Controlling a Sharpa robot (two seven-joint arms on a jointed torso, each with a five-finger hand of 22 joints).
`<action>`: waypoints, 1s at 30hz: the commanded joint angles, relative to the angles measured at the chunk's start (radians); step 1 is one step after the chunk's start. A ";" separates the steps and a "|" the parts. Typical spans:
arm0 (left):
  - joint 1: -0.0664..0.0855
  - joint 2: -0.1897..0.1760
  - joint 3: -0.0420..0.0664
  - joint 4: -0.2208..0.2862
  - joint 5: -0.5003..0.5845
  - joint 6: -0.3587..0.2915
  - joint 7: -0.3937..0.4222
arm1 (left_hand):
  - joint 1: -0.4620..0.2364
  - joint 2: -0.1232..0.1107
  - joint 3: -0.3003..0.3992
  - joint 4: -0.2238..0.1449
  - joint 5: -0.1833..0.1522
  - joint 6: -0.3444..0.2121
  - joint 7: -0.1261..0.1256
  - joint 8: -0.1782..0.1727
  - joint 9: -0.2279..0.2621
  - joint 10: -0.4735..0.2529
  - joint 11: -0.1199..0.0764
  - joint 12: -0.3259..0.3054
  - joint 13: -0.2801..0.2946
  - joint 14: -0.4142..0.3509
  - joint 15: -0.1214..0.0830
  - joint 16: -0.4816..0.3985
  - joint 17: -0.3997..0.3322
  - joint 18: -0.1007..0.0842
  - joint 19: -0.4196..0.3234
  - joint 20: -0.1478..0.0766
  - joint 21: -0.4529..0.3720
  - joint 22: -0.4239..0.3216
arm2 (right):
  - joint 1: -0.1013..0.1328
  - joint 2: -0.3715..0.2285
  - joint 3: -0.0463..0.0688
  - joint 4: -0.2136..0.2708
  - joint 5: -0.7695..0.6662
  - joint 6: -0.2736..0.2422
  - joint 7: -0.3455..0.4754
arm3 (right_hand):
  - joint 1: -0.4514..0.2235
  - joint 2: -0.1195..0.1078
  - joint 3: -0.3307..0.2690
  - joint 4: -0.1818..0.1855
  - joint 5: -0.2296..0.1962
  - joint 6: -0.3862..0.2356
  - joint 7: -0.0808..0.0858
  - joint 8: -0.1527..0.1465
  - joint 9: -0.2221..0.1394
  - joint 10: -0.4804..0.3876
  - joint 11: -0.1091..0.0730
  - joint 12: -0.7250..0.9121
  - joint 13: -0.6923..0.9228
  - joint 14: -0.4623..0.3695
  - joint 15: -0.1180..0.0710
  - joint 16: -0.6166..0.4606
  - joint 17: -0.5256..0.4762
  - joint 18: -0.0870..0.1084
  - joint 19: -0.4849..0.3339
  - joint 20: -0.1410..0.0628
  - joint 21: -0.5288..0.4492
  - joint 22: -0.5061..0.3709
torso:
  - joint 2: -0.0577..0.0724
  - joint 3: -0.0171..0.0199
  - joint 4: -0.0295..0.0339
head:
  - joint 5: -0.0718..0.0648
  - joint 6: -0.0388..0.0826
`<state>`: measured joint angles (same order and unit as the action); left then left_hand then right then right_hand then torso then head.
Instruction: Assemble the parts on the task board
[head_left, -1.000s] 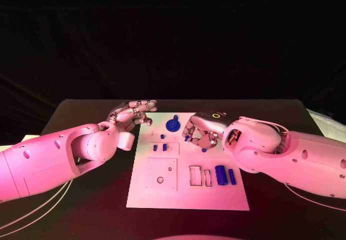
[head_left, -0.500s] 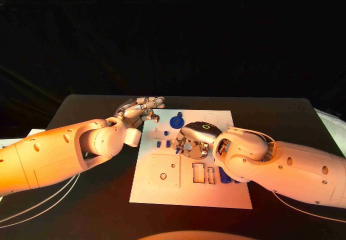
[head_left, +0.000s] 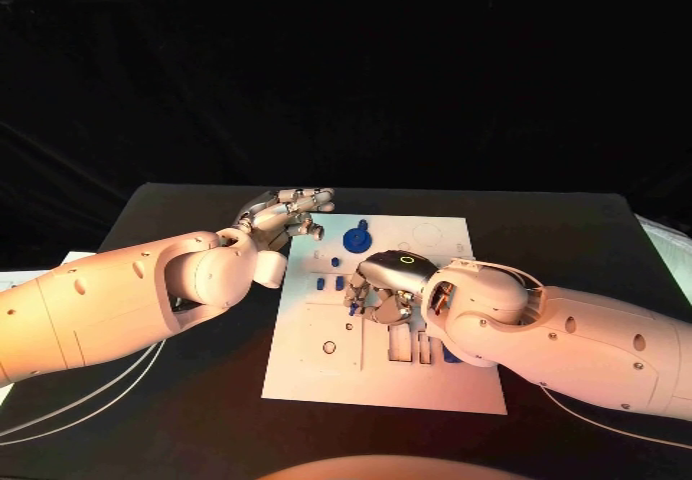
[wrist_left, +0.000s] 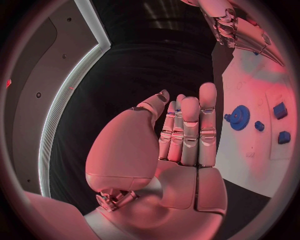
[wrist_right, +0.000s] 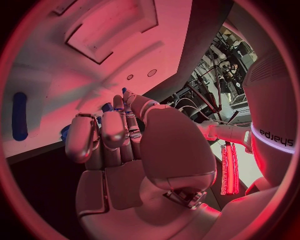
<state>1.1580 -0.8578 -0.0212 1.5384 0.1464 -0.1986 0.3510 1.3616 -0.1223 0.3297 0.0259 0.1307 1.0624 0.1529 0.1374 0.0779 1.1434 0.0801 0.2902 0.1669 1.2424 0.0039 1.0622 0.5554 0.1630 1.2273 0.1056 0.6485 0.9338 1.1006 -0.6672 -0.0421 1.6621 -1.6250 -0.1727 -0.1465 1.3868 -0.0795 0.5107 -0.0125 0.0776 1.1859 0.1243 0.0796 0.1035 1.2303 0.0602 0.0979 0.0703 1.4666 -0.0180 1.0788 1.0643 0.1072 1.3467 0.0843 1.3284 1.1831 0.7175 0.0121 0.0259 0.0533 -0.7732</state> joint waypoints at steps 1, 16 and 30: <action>0.000 0.002 0.001 0.003 -0.004 0.020 0.005 | 0.001 0.010 -0.006 0.000 -0.005 -0.007 0.003 0.005 -0.002 -0.009 0.001 0.003 0.002 -0.007 -0.001 0.005 -0.001 0.009 -0.002 -0.001 -0.004 -0.001 | -0.003 0.004 -0.001 -0.001 -0.008 0.035 0.011 | -0.004 0.007 -0.001 -0.001 0.005 0.005 0.000 0.005 -0.001 0.004 0.001 -0.005 -0.001 0.036 -0.003 0.007 0.001 -0.020 0.004 0.000 0.004 0.001 | 0.000 0.0001 0.0000 | 0.001 -0.002; 0.000 0.001 0.001 0.002 -0.004 0.021 0.002 | 0.001 0.010 -0.006 0.000 -0.005 -0.007 0.003 0.005 -0.002 -0.009 0.001 0.003 0.002 -0.007 -0.001 0.005 -0.001 0.009 -0.002 -0.001 -0.004 -0.001 | -0.007 0.012 -0.003 -0.004 -0.018 0.071 0.010 | -0.006 0.006 -0.003 -0.001 0.005 0.005 0.000 0.005 -0.001 0.005 0.002 -0.006 -0.001 0.036 -0.002 0.008 0.001 -0.020 0.004 0.000 0.004 0.002 | 0.000 -0.0008 -0.0001 | 0.003 -0.006; 0.000 0.000 0.001 0.003 -0.004 0.020 0.001 | 0.003 0.012 -0.010 0.000 -0.008 -0.009 0.002 0.006 -0.002 -0.013 0.001 0.008 0.004 -0.008 -0.001 0.006 -0.004 0.009 -0.003 -0.001 -0.007 -0.003 | -0.013 0.023 -0.006 -0.014 -0.030 0.087 0.003 | -0.006 0.006 -0.003 -0.002 0.005 0.005 0.000 0.006 0.000 0.005 0.001 -0.006 -0.001 0.036 -0.002 0.008 0.001 -0.020 0.004 0.000 0.005 0.002 | 0.000 -0.0009 0.0009 | 0.005 -0.011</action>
<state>1.1580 -0.8590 -0.0212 1.5386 0.1460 -0.1967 0.3484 1.3655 -0.1184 0.3241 0.0260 0.1266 1.0588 0.1564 0.1374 0.0778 1.1344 0.0820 0.2961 0.1698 1.2423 0.0039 1.0622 0.5526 0.1630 1.2273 0.1056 0.6447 0.9317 1.0924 -0.6463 -0.0445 1.6503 -1.6382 -0.1179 -0.1428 1.3869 -0.0797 0.5104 -0.0126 0.0769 1.1862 0.1246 0.0805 0.1027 1.2306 0.0606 0.0978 0.0688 1.4665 -0.0180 1.0826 1.0644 0.1073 1.3466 0.0843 1.3283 1.1836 0.7174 0.0110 0.0267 0.0572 -0.7827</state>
